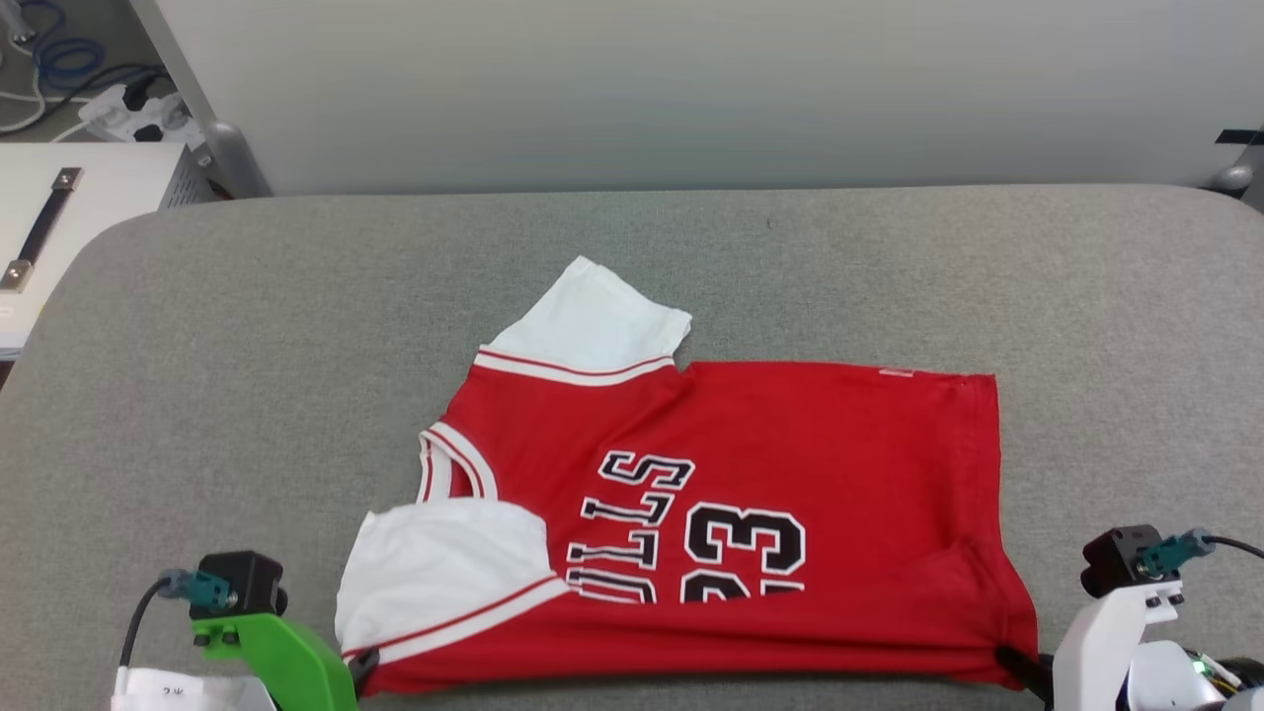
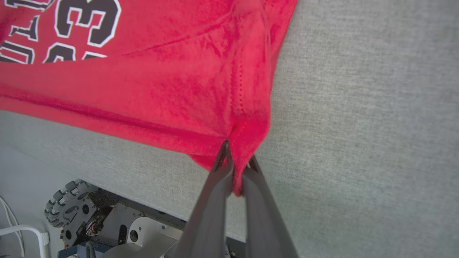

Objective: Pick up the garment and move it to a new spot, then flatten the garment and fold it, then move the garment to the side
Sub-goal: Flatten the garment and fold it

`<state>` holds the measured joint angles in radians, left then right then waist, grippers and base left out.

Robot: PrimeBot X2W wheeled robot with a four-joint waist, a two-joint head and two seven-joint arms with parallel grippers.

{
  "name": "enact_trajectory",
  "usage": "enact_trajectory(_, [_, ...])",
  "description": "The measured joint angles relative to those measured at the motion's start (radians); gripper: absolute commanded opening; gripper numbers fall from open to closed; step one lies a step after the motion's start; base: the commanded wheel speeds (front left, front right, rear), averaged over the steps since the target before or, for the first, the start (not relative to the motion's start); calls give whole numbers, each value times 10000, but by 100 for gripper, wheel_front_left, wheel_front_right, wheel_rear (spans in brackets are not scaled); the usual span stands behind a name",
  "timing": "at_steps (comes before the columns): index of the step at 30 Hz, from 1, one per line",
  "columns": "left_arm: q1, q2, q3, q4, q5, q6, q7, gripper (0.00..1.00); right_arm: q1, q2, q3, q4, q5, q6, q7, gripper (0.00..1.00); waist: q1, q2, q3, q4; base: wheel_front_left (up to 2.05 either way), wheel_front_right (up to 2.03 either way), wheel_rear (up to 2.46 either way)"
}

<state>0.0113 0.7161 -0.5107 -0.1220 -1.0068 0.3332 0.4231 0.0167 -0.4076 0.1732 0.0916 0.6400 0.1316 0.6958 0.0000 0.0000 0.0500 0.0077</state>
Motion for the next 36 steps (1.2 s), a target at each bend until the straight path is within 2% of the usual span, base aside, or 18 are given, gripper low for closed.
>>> enact_trajectory(8, [1043, -12, 35, -58, -537, 213, -96, 0, 1065, 481, -550, -318, -251, 0, 230, 0, 0, 0, -373, -9, 0, 0, 0])
enact_trajectory(15, [828, -514, -171, 635, -579, -249, -205, 0, 1191, 968, -897, -33, -629, 0, -303, 0, 0, 0, -246, 32, 0, 0, 0])
enact_trajectory(16, [716, -596, -221, 752, -575, -299, -205, 0, 1190, 1030, -920, 17, -654, 0, -389, 36, 0, 0, -222, 36, 0, 0, 0])
enact_trajectory(17, [601, -654, -268, 855, -570, -309, -209, 7, 1190, 1076, -920, 77, -694, 0, -458, 72, 0, 0, -202, 38, 0, 0, 0])
enact_trajectory(18, [515, -696, -288, 940, -570, -330, -209, 39, 1190, 1118, -934, 123, -740, 0, -550, 100, 0, 0, -189, 36, 0, 0, 0])
enact_trajectory(19, [419, -750, -307, 1051, -570, -387, -203, 52, 1190, 1160, -941, 157, -757, 0, -642, 100, 0, 0, -178, 34, 0, 0, 0])
enact_trajectory(20, [359, -802, -326, 1147, -570, -395, -184, 100, 1190, 1179, -941, 176, -796, 0, -754, 100, 0, 0, -172, 28, 0, 0, 0])
enact_trajectory(29, [49, -742, -178, 1080, -182, -424, -640, 100, 1149, 1503, -1281, -215, -1563, 0, -2592, 100, 0, 0, -223, -21, 0, 0, 0])
enact_trajectory(36, [-616, -573, 40, 629, 698, -163, -1528, 100, 667, 1896, -1891, -832, -2581, 0, -4259, 100, 0, 0, -65, -76, 0, 0, 0])
